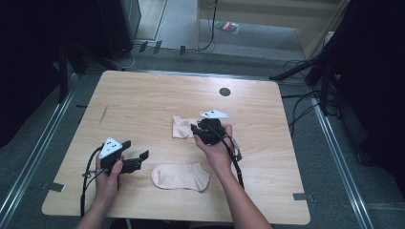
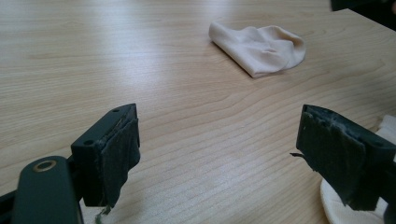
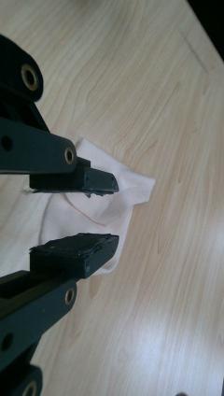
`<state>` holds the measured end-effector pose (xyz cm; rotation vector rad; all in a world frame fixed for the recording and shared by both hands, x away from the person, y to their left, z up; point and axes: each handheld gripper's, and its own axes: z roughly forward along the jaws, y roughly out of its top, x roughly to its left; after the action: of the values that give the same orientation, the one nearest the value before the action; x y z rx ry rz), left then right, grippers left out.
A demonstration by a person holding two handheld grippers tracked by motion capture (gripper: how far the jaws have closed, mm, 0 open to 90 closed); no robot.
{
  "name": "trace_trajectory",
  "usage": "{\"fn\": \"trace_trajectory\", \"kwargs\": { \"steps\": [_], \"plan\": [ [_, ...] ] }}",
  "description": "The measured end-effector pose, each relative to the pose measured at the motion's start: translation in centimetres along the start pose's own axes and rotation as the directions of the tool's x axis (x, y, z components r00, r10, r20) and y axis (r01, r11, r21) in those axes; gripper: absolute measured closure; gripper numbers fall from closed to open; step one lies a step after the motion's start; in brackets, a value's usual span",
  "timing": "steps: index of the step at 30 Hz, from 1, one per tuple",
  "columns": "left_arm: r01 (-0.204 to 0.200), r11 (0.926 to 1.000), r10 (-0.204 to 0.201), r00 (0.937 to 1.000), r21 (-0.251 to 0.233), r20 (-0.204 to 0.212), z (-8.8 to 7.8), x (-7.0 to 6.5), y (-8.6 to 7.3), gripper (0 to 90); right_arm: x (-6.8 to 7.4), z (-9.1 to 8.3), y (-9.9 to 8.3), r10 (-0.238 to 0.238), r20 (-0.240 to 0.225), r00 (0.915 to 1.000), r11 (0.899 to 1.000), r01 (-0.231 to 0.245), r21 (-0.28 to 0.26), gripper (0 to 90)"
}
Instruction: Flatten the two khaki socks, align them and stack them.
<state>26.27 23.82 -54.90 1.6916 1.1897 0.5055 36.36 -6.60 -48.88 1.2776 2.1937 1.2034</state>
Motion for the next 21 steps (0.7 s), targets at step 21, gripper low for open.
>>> {"fn": "trace_trajectory", "kwargs": {
  "steps": [21],
  "plan": [
    [0.017,0.9998,-0.017,0.9998,-0.006,0.013,0.0,0.2,0.0,14.3,1.0,8.4,1.0,0.004,0.001,1.0000,0.993,-0.004,0.116,53.3]
  ]
}}
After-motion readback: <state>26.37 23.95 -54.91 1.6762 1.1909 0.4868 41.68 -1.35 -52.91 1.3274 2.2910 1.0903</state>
